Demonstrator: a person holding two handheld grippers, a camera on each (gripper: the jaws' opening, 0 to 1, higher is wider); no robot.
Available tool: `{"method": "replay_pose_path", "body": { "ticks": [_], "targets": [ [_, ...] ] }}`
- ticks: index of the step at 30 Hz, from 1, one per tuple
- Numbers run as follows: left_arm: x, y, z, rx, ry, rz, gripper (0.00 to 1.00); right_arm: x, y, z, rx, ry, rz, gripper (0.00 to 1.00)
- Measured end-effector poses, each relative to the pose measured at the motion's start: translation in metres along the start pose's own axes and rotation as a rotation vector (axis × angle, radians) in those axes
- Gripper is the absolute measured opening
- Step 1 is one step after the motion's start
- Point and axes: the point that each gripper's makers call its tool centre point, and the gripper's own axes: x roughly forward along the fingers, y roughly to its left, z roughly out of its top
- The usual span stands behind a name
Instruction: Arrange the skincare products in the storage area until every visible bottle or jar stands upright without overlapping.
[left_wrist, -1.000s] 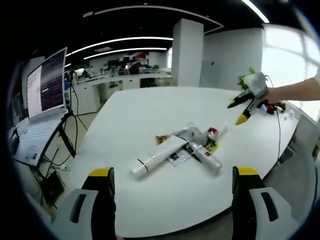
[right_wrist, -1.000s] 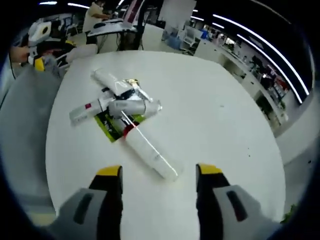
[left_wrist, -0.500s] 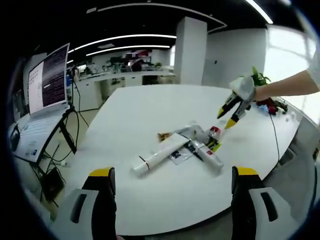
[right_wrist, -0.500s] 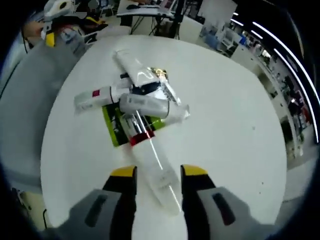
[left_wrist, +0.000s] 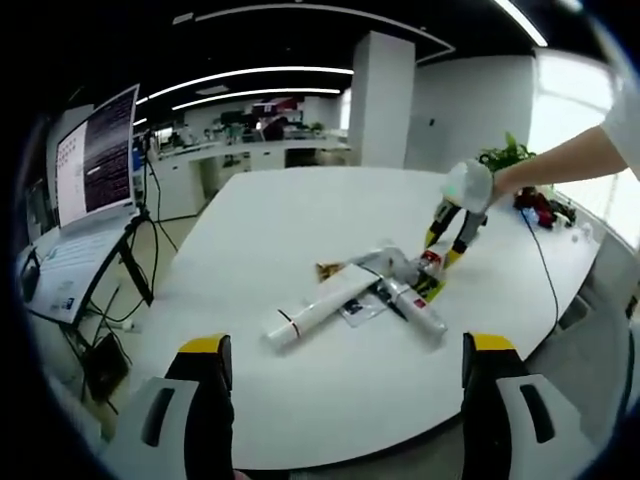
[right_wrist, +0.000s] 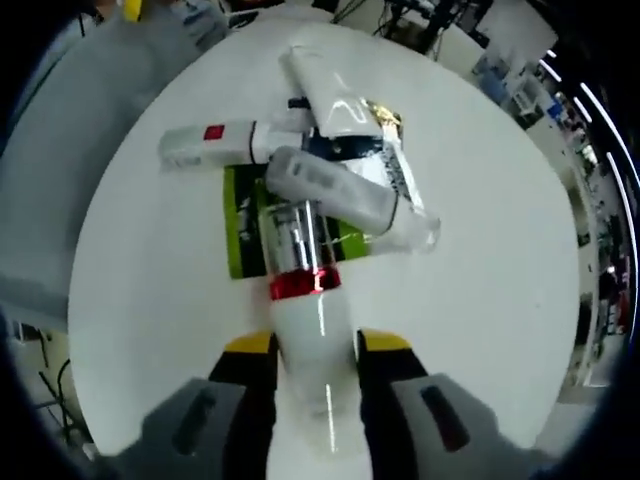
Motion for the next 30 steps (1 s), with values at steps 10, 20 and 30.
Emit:
{"method": "replay_pose_path", "body": {
  "ticks": [10,20,30],
  "targets": [
    [0.0,-0.002,0.001,0.002,0.002,0.003,0.92,-0.003,0.002,-0.002,-0.018,0.032,-0.003,0.28],
    [0.0,0.0,0.001,0.004,-0.002,0.002,0.92,-0.011,0.011,-0.004,0.167,-0.069,-0.082,0.27],
    [0.0,-0.002,0.001,0.022,-0.002,-0.011,0.91,-0.033,0.015,-0.017,0.468,-0.223,-0.198,0.27]
  ]
}}
